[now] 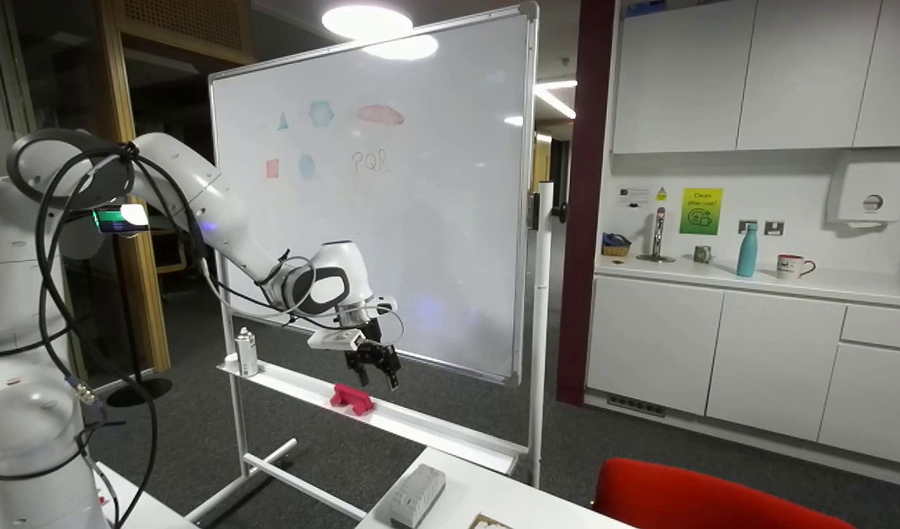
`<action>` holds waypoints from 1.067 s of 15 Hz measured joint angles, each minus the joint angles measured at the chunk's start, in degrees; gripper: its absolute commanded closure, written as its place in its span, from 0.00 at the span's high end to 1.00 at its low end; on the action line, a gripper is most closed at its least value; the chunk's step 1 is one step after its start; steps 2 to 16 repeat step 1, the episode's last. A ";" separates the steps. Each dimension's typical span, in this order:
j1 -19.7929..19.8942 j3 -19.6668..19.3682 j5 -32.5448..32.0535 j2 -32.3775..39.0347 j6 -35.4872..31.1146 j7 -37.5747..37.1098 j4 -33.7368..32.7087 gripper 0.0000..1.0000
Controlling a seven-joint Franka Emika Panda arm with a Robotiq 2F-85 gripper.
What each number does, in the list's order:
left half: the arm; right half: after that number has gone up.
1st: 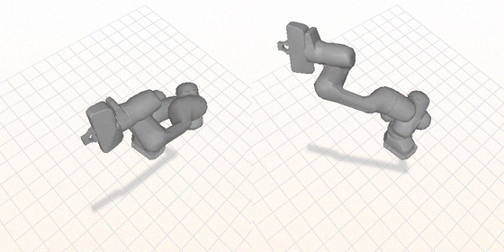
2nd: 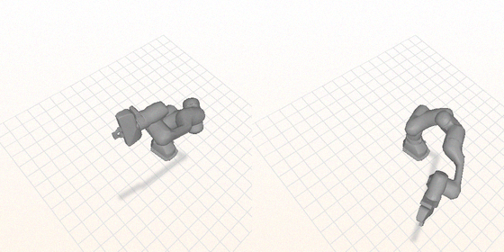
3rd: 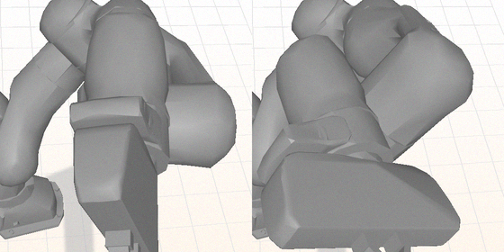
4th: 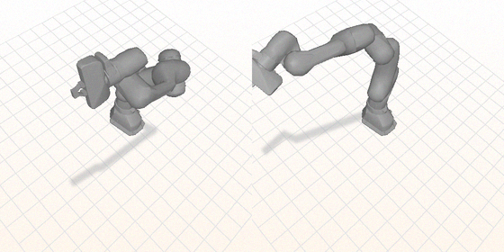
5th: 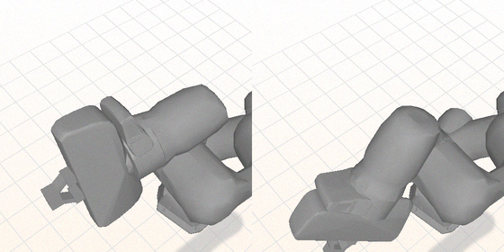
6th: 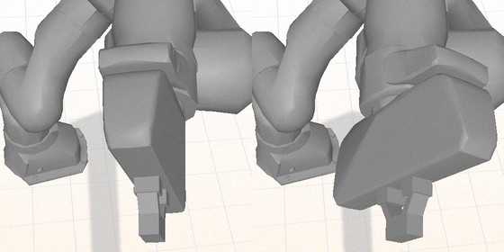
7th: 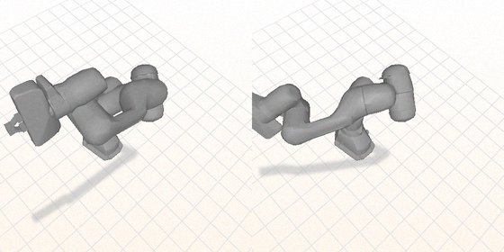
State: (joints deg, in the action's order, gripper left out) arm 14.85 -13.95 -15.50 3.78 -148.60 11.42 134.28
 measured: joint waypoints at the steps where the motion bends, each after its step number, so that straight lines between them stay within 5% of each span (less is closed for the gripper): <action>1: 0.03 -0.01 0.00 0.00 0.00 0.00 0.05 1.00; 16: 0.03 -0.01 0.00 0.00 0.00 0.00 0.05 1.00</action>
